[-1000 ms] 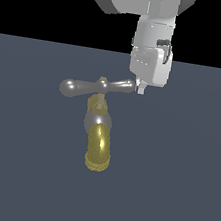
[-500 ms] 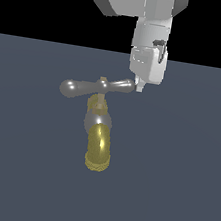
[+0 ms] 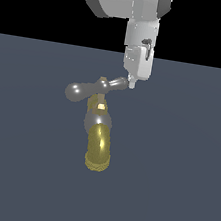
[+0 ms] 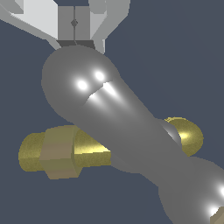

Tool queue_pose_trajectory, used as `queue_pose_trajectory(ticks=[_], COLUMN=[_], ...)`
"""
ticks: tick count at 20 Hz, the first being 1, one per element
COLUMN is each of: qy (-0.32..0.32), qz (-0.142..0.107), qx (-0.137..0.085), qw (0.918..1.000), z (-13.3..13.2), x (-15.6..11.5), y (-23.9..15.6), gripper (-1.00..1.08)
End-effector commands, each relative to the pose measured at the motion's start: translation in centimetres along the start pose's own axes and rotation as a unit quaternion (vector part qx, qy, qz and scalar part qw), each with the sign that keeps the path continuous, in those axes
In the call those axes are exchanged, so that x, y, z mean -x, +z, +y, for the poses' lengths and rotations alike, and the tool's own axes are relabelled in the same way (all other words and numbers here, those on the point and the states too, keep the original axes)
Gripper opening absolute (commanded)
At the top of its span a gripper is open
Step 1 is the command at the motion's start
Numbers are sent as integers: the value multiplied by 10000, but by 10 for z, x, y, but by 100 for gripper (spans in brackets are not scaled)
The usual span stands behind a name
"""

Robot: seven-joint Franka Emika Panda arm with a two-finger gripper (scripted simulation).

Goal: Turn on the faucet by rotating a designated handle.

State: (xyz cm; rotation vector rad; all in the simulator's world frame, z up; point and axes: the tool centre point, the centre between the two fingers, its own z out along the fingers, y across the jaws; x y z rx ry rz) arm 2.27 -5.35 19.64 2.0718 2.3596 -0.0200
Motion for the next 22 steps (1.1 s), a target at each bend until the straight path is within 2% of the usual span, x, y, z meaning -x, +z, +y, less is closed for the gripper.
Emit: queue_pose_trajectory(ticks=[1,5,6,21,22], qy=[-231,-241,-16,-243,-243], qz=[48,47,-12,47,47], qx=[37,43,12,44,44], qw=[9997,9997,10000,9997,9997], z=[16,26,16,34,34], x=[-35,-43,-11,-132,-132], y=[-2,-3,-1,-4,-4], gripper=[-100,-100,-100,-100,-100])
